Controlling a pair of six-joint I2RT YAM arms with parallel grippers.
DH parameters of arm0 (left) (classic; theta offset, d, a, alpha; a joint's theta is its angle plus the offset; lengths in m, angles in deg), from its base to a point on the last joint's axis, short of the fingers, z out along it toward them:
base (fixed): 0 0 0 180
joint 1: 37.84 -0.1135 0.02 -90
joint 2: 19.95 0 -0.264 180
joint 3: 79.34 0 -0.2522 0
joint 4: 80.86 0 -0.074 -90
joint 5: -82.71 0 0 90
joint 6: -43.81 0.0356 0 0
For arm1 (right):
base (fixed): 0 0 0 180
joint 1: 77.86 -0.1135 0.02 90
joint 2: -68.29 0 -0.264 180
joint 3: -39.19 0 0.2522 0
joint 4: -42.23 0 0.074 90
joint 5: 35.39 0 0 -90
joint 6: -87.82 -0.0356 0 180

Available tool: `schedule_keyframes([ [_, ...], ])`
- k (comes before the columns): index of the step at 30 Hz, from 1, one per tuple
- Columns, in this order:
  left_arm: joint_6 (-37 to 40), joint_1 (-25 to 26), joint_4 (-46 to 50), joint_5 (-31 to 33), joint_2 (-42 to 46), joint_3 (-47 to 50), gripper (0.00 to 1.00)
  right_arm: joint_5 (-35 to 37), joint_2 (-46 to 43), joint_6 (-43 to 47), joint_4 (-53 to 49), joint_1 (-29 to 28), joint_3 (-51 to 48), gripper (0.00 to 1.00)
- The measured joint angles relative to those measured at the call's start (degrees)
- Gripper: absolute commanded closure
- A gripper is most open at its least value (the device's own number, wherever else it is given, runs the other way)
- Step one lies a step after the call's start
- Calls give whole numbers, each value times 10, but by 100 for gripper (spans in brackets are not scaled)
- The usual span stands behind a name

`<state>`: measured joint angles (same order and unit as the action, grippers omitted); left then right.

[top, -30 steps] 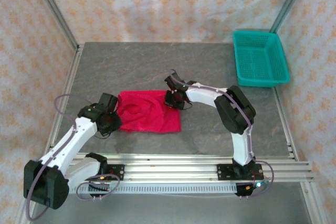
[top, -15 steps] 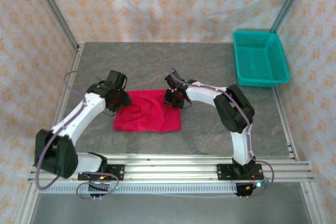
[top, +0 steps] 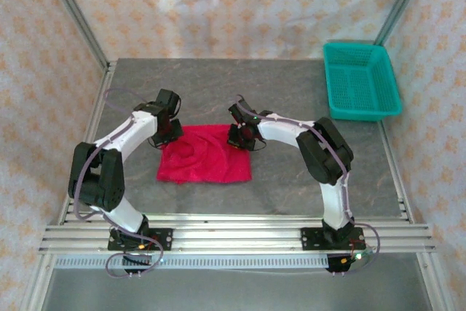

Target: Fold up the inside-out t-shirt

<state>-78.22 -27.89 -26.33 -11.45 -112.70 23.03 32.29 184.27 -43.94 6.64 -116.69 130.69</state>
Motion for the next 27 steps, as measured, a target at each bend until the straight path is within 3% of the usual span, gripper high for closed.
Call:
schedule_keyframes([
  [11, 12, -103, 3, 0, -22, -47, 100, 0, 0, 7, 0, 0, 0, 83],
  [15, 21, -107, 3, -14, -26, -53, 65, 0, 0, 7, 0, 0, 0, 84],
  [17, 26, -107, 5, -16, -32, -56, 54, 0, 0, 7, 0, 0, 0, 84],
  [19, 26, -107, 10, -11, -32, -56, 50, 0, 0, 7, -1, 0, 0, 83],
  [22, 24, -90, 28, 10, -11, -61, 51, 0, 0, 7, -3, 0, 2, 83],
  [25, 1, -31, 30, 14, 52, -63, 55, 1, 0, 6, -3, 0, 2, 84],
  [27, -33, 19, -12, -16, 103, -42, 60, 3, 0, 4, -3, 0, 2, 84],
])
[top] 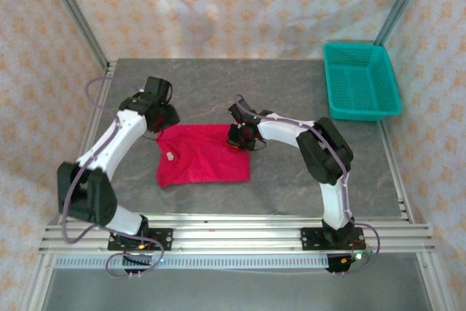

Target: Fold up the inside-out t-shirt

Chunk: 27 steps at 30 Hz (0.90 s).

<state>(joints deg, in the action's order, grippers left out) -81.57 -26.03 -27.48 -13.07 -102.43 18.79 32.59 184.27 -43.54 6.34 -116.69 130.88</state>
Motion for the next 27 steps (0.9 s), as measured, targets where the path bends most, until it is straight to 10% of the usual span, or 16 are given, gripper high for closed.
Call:
schedule_keyframes([
  [7, -128, 104, -163, -74, -20, 147, 61, 10, 0, -7, 1, 0, -1, 84],
  [13, -122, 73, -162, -89, -108, 166, 61, 37, -11, -7, 1, 6, -14, 83],
  [27, -25, -9, 27, 17, 35, 108, 55, 79, -48, 5, -45, 32, -38, 77],
])
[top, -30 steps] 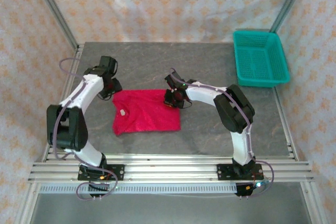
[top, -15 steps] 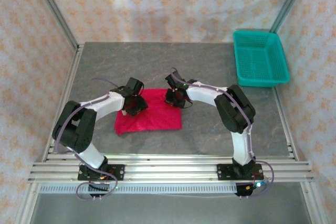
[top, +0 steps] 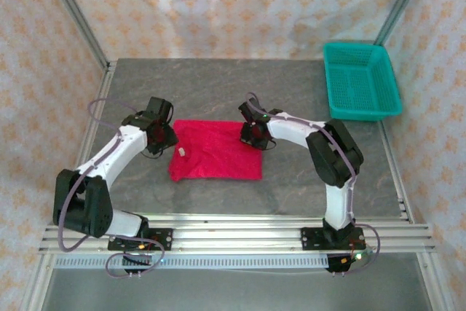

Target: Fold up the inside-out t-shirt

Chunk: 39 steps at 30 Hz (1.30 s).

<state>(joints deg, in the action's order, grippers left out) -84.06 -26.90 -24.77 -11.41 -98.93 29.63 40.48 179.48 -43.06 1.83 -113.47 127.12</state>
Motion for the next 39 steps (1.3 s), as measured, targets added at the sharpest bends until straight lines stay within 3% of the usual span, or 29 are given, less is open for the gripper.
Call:
schedule_keyframes([
  [4, -23, 45, -7, -18, 18, -9, 55, -2, -10, 18, -24, 2, 24, 75],
  [11, -110, 155, -120, -92, -5, 37, 56, -25, 21, 53, -38, 19, 114, 76],
  [21, -99, 137, -141, -95, -145, 49, 56, -45, 39, 70, -22, 56, 48, 79],
  [27, -25, 119, -72, -47, -313, -158, 60, -44, -63, 58, 26, 45, -103, 81],
  [32, 5, 123, -51, -53, -416, -313, 59, -45, -161, 1, 55, -39, -218, 80],
  [35, 20, 131, -43, -75, -461, -391, 48, -53, -192, -27, 56, -86, -235, 81],
  [39, 35, 133, -28, -96, -457, -424, 40, -36, -226, -27, 36, -64, -227, 79],
])
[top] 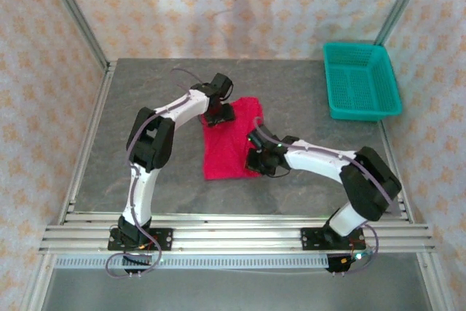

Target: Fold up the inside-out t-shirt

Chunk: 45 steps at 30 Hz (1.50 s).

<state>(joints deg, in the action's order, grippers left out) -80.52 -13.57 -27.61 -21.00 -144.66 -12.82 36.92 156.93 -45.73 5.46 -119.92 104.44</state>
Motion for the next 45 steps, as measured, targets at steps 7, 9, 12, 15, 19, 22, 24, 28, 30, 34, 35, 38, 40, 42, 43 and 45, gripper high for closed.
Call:
schedule_keyframes([
  [7, 29, -56, -27, 1, 200, 85, 25, 37, -33, 71, -16, 110, 25, 37],
  [9, 36, -83, -55, 7, 285, 141, 22, 45, -24, 100, -16, 125, 49, 33],
  [12, 39, -125, -99, -8, 358, 208, 22, 46, 23, 135, -14, 148, 113, 31],
  [15, 40, -155, -137, -53, 348, 248, 26, 28, 94, 163, 0, 180, 181, 30],
  [19, 43, -169, -163, -110, 254, 261, 35, -6, 203, 193, -2, 220, 273, 27],
  [22, 42, -169, -182, -136, 196, 261, 35, -26, 269, 212, -8, 231, 335, 25],
  [24, 42, -169, -195, -151, 170, 261, 34, -41, 305, 223, -13, 231, 372, 25],
  [28, 28, -169, -227, -177, 134, 250, 37, -70, 344, 229, -16, 229, 410, 26],
  [30, 19, -169, -248, -191, 110, 239, 40, -81, 358, 229, -16, 229, 422, 29],
  [34, -1, -169, -283, -214, 74, 231, 49, -96, 380, 227, -15, 229, 436, 40],
  [35, -6, -169, -290, -219, 67, 230, 50, -101, 380, 225, -14, 231, 436, 41],
  [38, -23, -169, -303, -229, 57, 229, 50, -112, 384, 219, -2, 233, 436, 45],
  [40, -33, -166, -320, -234, 50, 227, 54, -120, 385, 212, 3, 233, 436, 49],
  [42, -44, -163, -332, -237, 45, 225, 56, -129, 389, 209, 11, 232, 436, 52],
  [43, -48, -160, -338, -236, 40, 222, 56, -132, 391, 208, 14, 231, 436, 53],
  [45, -62, -156, -348, -238, 35, 217, 60, -137, 393, 204, 21, 231, 435, 57],
])
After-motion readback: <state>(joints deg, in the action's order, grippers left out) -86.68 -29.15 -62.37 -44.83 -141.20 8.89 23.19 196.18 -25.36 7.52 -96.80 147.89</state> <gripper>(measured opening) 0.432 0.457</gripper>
